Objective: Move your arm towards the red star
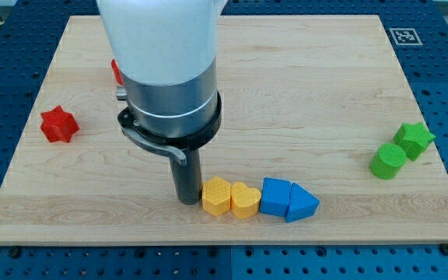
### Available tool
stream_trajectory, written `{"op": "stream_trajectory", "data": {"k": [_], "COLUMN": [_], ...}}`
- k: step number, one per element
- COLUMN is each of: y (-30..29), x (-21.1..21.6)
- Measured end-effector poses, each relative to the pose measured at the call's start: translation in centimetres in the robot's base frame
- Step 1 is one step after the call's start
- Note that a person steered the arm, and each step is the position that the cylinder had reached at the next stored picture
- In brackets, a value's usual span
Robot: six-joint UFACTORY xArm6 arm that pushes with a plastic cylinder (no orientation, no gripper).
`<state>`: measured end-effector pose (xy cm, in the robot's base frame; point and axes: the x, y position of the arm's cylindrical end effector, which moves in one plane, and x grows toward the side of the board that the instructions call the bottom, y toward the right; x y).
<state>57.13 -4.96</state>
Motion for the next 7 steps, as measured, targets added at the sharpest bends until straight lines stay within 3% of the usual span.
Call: {"op": "stream_trajectory", "data": {"k": [4, 7], "y": [1.3, -4.4], "x": [0.0, 0.0]}}
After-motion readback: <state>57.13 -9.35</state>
